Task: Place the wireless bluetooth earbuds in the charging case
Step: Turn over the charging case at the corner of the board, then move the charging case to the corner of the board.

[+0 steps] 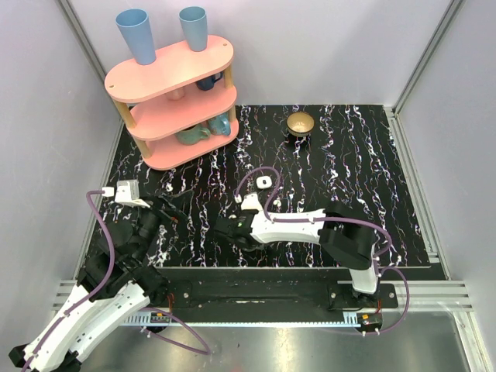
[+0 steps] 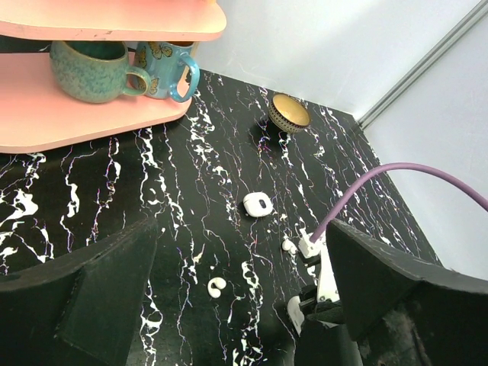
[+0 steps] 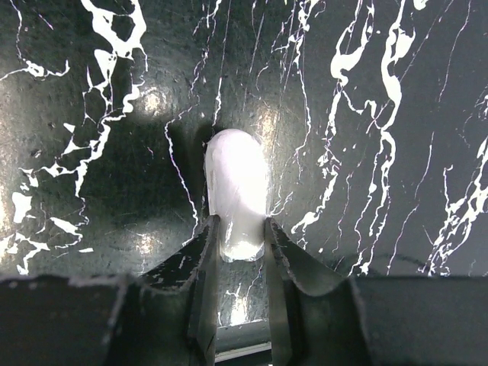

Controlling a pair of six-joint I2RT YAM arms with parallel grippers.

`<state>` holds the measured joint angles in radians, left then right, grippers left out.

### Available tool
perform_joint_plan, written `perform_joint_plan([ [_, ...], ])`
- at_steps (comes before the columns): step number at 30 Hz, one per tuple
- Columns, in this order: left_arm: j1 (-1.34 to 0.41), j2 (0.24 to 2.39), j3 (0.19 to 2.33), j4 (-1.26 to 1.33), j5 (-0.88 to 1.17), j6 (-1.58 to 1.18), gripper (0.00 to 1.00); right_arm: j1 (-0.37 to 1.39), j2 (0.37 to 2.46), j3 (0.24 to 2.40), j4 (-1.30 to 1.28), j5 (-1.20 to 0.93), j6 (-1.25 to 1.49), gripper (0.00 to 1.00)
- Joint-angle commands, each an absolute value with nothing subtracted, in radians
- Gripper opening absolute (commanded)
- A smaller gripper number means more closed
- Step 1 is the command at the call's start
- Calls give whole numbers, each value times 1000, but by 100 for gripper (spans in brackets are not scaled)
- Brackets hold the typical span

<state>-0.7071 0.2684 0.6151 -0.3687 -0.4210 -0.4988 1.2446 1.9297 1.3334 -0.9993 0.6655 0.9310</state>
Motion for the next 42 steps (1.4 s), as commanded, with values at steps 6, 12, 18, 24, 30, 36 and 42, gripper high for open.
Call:
perform_joint_plan([
  [6,-709,252,647,-364,-453,-495,96,1270,1993,1436,-1031,713,933,52],
  [12,-710,253,644,-365,-457,-502,97,1272,1970,1436,-996,701,905,55],
  [18,-709,250,647,-367,-460,-500,97,1275,1908,1431,-905,614,853,57],
  [24,-709,249,655,-376,-474,-497,97,1273,1714,1325,-707,529,787,66],
  [30,-709,245,652,-379,-477,-506,97,1191,1611,1241,-692,456,811,69],
  [36,-709,252,657,-377,-474,-512,97,1097,1580,1134,-575,275,758,69],
  [42,-709,265,661,-377,-466,-512,97,1077,1617,1114,-523,227,729,69],
])
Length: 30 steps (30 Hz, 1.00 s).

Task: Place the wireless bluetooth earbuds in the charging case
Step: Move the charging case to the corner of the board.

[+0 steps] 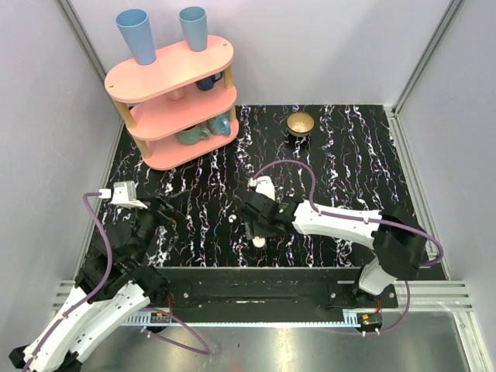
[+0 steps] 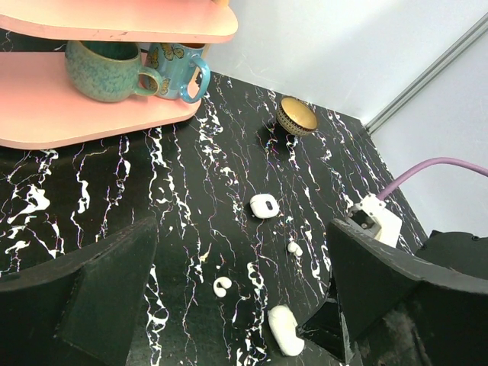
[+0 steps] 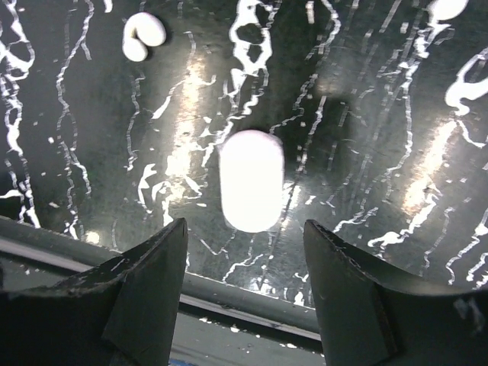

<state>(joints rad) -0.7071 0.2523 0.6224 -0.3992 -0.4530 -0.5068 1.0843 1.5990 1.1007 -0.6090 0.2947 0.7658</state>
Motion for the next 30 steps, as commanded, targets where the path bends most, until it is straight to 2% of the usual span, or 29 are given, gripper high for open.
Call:
perform_joint_plan([
  [1,-710,267,661,-377,-463,-514,97,1075,1627,1124,-522,224,726,69],
  [15,-709,284,657,-373,-462,-522,97,1028,1744,1146,-563,340,775,66],
  [30,-709,354,686,-338,-422,-450,97,959,1574,1003,-522,299,814,62],
])
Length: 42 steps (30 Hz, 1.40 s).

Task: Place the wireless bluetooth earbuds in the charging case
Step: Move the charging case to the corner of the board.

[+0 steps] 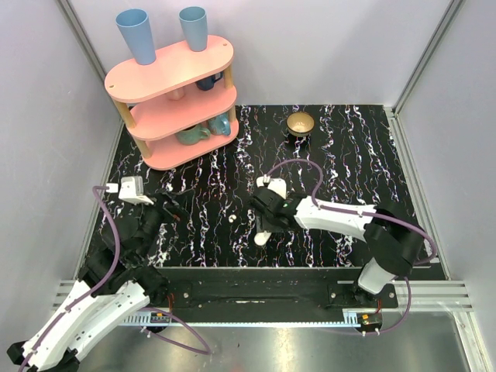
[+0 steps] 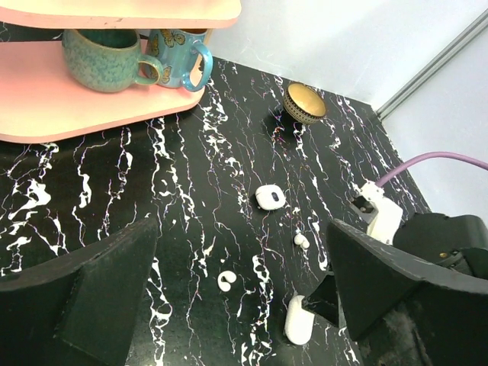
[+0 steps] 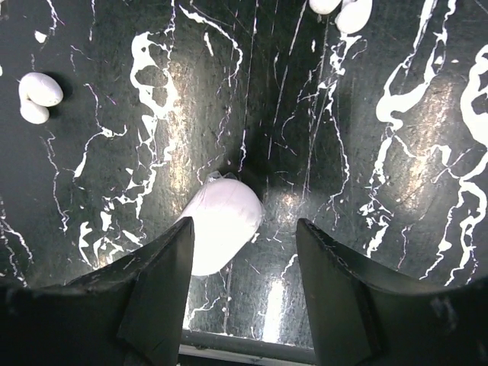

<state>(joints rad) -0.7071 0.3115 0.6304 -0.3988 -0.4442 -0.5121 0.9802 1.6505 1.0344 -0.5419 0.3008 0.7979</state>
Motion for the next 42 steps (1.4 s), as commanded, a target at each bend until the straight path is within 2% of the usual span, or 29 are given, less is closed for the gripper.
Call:
perform_joint_plan([
  [1,-709,382,698,-330,-417,-439,97,957,1562,994,-525,298,825,62],
  [8,-709,512,727,-261,-379,-368,97,942,1438,928,-545,279,839,61],
  [13,-709,551,741,-204,-374,-321,97,861,1393,960,-471,220,755,62],
  [22,-709,540,698,-123,-439,-282,97,821,1569,1065,-434,134,683,62],
  [29,-709,534,661,-66,-485,-238,98,821,1632,1062,-408,92,686,62],
  [42,-709,606,680,-80,-443,-256,98,819,1718,1019,-394,26,687,60],
])
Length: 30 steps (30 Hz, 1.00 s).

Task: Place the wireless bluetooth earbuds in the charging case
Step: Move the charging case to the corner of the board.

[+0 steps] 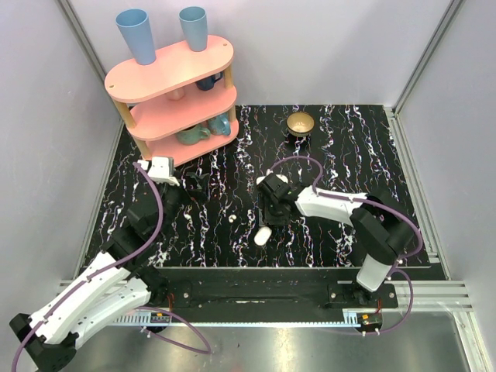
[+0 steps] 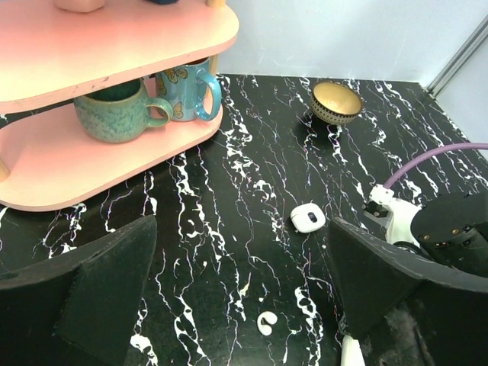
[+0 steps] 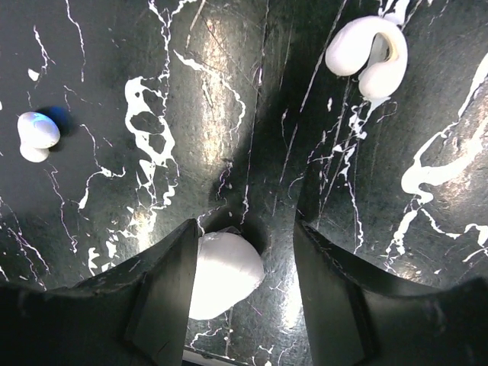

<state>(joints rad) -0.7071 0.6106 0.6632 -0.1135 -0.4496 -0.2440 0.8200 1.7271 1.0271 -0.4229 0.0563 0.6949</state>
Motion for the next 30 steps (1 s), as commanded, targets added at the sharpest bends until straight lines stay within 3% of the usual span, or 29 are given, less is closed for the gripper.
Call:
perform_joint_plan([
  [1,-709,606,678,-78,-442,-259,98,821,1714,1008,-394,26,689,59],
  [18,-709,623,673,-75,-420,-267,99,822,1496,805,-388,-52,733,54],
  [25,-709,649,689,-83,-419,-244,99,821,1326,802,-347,64,416,67],
  [30,-709,657,692,-75,-411,-238,99,821,1318,810,-293,-157,169,71],
])
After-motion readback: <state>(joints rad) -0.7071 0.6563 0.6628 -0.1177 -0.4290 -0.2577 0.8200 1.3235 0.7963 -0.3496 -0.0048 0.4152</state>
